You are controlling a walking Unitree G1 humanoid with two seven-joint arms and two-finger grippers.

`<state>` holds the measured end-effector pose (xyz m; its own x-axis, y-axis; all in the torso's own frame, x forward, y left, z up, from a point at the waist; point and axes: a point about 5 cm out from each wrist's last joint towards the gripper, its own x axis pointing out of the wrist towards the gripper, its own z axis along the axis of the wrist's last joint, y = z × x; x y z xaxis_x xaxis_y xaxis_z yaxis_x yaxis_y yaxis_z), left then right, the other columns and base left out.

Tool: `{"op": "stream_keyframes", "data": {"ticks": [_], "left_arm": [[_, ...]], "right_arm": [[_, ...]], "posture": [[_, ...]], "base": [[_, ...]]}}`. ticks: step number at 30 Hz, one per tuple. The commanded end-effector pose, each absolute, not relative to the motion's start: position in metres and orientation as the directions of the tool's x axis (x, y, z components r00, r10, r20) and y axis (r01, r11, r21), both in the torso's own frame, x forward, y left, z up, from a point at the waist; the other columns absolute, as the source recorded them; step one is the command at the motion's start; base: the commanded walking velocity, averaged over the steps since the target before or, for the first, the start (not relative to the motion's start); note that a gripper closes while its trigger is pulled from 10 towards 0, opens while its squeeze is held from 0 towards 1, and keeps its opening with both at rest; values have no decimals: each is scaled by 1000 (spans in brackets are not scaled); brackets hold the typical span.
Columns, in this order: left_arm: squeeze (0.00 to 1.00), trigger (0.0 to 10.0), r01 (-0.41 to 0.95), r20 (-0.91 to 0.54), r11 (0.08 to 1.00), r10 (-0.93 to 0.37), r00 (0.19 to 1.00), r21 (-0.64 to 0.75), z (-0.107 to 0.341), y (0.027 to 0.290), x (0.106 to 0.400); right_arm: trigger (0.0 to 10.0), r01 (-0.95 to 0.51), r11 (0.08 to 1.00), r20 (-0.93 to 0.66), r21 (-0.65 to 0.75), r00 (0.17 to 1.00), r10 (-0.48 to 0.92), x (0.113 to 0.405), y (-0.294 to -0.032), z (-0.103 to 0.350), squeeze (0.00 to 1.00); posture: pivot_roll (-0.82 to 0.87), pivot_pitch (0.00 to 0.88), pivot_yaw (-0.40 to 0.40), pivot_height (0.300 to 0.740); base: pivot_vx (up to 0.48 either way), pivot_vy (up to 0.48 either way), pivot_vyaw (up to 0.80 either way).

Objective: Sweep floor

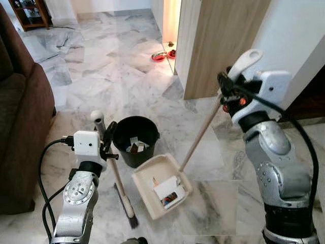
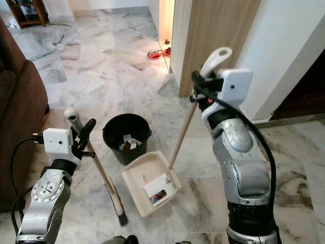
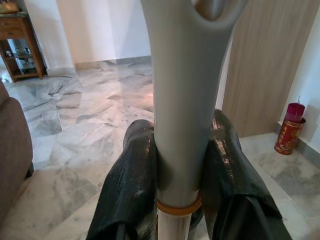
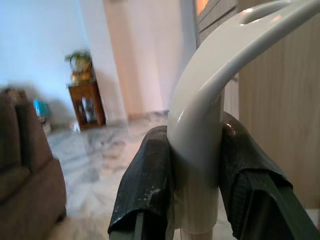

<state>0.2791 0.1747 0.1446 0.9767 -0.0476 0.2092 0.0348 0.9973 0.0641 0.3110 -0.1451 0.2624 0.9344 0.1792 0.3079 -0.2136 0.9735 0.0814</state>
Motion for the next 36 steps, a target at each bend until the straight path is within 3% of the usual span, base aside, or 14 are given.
{"op": "stream_keyframes", "data": {"ticks": [1, 16, 36], "left_arm": [[0, 10000, 33, 246, 996, -52, 968, 81, 150, 175, 281], [0, 10000, 27, 256, 997, -46, 966, 78, 150, 174, 281], [0, 10000, 32, 253, 983, -79, 964, 183, 144, 174, 267]], "right_arm": [[10000, -251, 960, 466, 125, 869, 166, 301, -141, 298, 0], [10000, -268, 944, 574, 192, 811, 113, 303, -145, 333, 0], [10000, -283, 921, 552, 267, 828, 94, 314, -122, 312, 0]], "posture": [[-42, 114, 7, 740], [-40, 94, -2, 740], [-22, 121, -10, 740]], "base": [[0, 0, 0], [0, 0, 0], [0, 0, 0]]}}
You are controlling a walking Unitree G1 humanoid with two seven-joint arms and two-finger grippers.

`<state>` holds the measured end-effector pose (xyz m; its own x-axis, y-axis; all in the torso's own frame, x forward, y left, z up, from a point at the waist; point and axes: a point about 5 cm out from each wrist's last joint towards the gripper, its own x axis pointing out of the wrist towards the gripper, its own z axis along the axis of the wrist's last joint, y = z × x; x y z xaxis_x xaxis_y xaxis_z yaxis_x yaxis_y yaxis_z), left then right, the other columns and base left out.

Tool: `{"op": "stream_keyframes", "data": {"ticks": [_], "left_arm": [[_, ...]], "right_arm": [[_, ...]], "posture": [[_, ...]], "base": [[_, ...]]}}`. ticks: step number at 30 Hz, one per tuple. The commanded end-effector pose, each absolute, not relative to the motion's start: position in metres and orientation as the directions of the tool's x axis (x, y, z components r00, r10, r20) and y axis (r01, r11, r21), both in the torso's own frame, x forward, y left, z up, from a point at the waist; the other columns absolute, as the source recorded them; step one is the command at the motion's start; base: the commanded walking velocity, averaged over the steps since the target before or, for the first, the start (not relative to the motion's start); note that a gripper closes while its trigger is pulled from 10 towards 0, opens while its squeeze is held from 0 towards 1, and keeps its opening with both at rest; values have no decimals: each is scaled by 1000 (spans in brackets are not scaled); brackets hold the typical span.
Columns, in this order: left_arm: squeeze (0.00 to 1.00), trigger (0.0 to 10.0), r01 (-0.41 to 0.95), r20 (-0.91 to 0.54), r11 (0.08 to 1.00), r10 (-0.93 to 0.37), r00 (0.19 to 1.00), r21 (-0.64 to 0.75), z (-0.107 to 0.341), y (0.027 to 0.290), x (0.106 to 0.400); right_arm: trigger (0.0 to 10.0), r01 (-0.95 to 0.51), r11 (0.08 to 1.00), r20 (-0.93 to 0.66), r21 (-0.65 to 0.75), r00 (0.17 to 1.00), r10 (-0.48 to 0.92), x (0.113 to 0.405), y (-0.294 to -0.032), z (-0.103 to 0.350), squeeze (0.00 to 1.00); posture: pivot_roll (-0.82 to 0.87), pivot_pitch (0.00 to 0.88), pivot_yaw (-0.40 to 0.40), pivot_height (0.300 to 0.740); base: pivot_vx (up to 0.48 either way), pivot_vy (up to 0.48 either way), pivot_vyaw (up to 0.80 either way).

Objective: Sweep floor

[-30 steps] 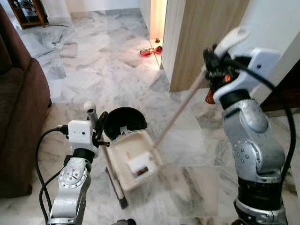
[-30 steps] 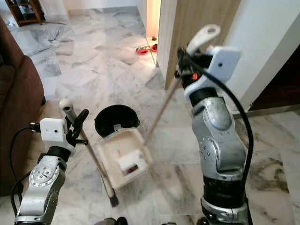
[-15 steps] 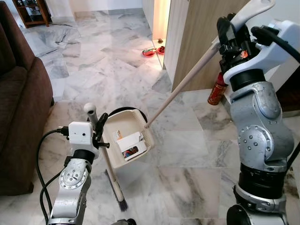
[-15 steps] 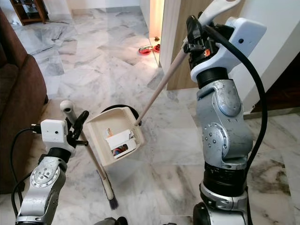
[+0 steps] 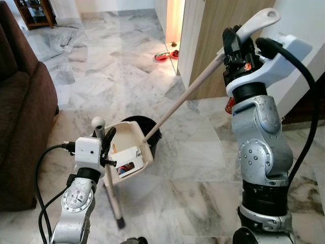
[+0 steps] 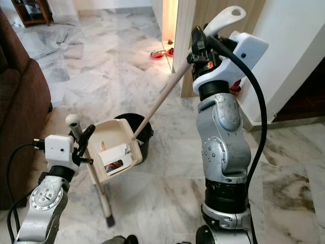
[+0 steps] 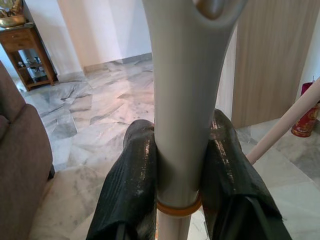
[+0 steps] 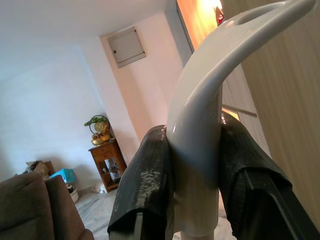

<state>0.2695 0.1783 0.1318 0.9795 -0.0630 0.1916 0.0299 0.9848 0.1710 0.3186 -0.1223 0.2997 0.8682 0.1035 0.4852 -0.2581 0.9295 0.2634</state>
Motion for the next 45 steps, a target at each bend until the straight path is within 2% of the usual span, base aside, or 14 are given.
{"op": "stream_keyframes", "data": {"ticks": [1, 13, 17, 23, 28, 45], "left_arm": [[0, 10000, 34, 254, 982, -81, 964, 183, 144, 173, 267], [0, 10000, 34, 245, 980, -83, 966, 198, 142, 174, 264], [0, 10000, -37, 267, 973, -26, 963, 226, 147, 187, 255], [0, 10000, -61, 287, 957, -24, 958, 285, 155, 193, 244], [0, 10000, -124, 295, 942, 28, 955, 312, 158, 209, 232], [0, 10000, -137, 309, 949, 45, 950, 284, 160, 200, 235]], "right_arm": [[10000, -282, 922, 553, 267, 828, 93, 314, -122, 312, 0], [10000, -283, 921, 566, 266, 820, 89, 315, -121, 313, 0], [10000, -282, 923, 569, 262, 817, 88, 315, -122, 314, 0], [10000, -281, 926, 573, 251, 814, 92, 316, -122, 315, 0], [10000, -277, 928, 573, 250, 814, 89, 316, -123, 314, 0], [10000, -297, 925, 576, 236, 810, 114, 319, -121, 316, 0]], "posture": [[-25, 120, -10, 740], [-20, 121, -15, 740], [-18, 123, -17, 740], [-21, 121, -17, 740], [-13, 116, -22, 740], [-8, 115, -34, 740]], "base": [[0, 0, 0], [20, 0, 0], [180, 0, 0], [201, 0, 0], [192, 0, 0], [281, 0, 0]]}}
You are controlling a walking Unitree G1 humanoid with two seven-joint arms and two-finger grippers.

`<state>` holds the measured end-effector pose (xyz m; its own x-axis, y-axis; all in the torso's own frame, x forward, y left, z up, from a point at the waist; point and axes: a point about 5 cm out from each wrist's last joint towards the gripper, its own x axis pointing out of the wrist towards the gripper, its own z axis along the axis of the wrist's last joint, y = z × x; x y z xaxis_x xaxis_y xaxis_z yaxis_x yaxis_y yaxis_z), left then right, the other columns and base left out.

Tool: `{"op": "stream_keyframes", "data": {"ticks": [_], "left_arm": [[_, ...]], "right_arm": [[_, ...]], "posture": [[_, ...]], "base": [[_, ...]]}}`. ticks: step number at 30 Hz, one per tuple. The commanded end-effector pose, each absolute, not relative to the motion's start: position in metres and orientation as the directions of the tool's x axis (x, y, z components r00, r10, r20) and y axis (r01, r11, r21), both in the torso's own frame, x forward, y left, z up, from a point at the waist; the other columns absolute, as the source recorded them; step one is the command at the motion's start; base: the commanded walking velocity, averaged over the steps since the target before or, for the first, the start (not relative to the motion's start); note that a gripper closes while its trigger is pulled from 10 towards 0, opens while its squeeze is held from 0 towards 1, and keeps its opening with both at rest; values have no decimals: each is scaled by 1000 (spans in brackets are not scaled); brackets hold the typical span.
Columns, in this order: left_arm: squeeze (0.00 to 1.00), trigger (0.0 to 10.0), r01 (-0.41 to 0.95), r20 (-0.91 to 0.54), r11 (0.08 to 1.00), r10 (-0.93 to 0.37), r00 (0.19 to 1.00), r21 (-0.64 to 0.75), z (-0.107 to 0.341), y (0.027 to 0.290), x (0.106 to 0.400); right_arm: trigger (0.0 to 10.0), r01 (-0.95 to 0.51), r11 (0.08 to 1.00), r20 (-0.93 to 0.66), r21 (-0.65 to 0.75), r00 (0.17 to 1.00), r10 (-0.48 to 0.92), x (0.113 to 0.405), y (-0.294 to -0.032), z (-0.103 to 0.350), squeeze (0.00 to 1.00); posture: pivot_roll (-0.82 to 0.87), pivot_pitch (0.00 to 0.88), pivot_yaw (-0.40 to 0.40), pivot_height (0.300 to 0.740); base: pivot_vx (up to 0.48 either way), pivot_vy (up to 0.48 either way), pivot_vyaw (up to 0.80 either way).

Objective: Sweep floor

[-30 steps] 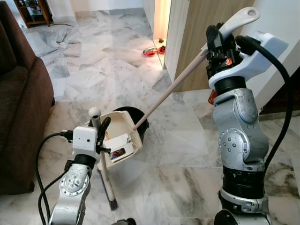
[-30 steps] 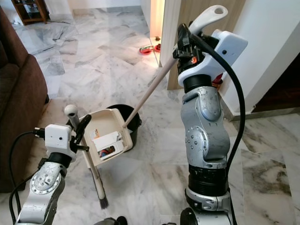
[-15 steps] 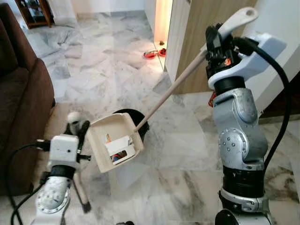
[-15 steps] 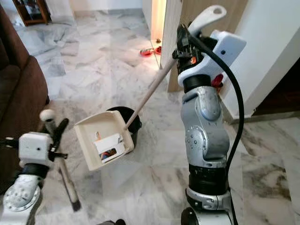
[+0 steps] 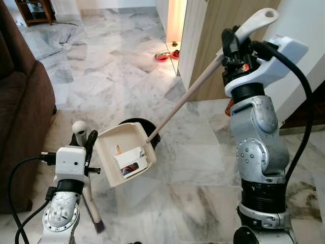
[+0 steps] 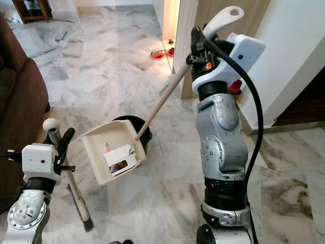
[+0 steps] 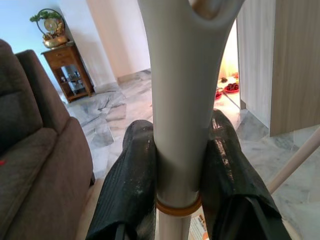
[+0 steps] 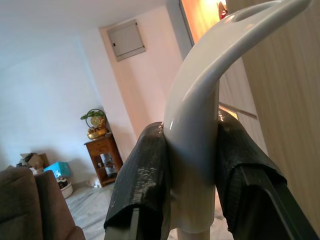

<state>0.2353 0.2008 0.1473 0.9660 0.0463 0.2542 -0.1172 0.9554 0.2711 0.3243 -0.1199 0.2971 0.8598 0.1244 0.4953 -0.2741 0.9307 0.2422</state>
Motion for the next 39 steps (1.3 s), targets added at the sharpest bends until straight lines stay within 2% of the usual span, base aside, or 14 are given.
{"op": "stream_keyframes", "data": {"ticks": [1, 39], "left_arm": [[0, 10000, -138, 308, 949, 45, 950, 285, 160, 200, 235], [0, 10000, -129, 295, 952, 44, 954, 277, 157, 197, 235]], "right_arm": [[10000, -298, 925, 575, 235, 810, 115, 319, -121, 316, 0], [10000, -327, 919, 579, 223, 802, 145, 319, -114, 316, 0]], "posture": [[-9, 116, -34, 740], [1, 119, -35, 740]], "base": [[292, 0, 0], [328, 0, 45]]}}
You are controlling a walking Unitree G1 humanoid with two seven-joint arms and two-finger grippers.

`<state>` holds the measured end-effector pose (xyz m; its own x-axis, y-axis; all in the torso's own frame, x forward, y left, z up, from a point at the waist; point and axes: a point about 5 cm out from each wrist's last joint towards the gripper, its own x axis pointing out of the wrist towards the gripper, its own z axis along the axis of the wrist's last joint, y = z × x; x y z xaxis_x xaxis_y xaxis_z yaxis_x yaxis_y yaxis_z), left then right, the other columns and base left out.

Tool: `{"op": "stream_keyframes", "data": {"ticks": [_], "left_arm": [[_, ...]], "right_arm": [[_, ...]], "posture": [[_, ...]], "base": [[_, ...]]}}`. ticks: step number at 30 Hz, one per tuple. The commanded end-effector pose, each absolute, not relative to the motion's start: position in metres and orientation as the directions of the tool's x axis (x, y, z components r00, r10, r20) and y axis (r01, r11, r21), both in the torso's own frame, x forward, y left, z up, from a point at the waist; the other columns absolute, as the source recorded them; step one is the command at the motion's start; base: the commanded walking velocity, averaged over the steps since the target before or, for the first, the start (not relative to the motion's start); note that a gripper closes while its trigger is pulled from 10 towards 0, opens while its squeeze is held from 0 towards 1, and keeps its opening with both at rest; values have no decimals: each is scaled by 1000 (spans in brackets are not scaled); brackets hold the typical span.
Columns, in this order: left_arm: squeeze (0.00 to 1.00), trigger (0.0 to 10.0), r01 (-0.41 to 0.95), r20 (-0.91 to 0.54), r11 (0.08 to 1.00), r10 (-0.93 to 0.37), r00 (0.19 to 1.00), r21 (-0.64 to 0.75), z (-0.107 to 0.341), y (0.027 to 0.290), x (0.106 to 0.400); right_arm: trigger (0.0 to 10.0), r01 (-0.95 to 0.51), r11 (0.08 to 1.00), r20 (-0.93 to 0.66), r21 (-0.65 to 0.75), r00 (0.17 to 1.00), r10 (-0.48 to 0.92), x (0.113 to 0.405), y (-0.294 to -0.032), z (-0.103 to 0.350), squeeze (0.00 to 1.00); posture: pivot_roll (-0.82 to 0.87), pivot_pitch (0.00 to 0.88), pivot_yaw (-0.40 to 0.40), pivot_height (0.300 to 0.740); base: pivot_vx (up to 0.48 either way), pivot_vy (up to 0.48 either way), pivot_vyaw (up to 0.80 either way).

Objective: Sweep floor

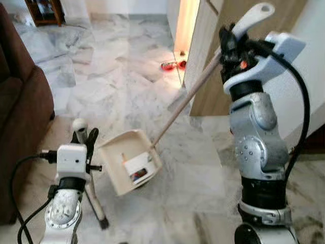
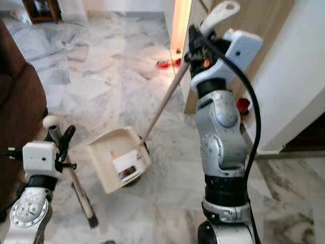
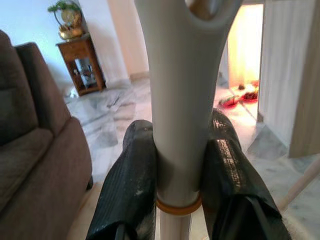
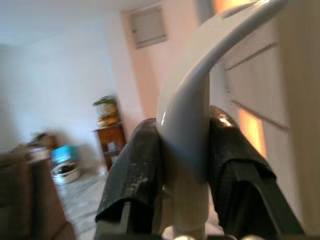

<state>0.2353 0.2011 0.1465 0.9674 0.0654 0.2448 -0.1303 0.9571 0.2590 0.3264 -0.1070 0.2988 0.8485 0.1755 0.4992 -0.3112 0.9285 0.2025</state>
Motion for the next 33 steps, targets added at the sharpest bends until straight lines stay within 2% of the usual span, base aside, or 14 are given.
{"op": "stream_keyframes", "data": {"ticks": [1, 33], "left_arm": [[0, 10000, -129, 295, 952, 43, 955, 278, 157, 197, 235], [0, 10000, -125, 293, 954, 41, 955, 272, 157, 196, 235]], "right_arm": [[10000, -327, 918, 579, 223, 802, 145, 319, -114, 316, 0], [10000, -342, 911, 584, 231, 798, 152, 319, -112, 318, 0]], "posture": [[2, 116, -33, 740], [6, 125, -34, 740]], "base": [[337, 0, 0], [338, 0, 0]]}}
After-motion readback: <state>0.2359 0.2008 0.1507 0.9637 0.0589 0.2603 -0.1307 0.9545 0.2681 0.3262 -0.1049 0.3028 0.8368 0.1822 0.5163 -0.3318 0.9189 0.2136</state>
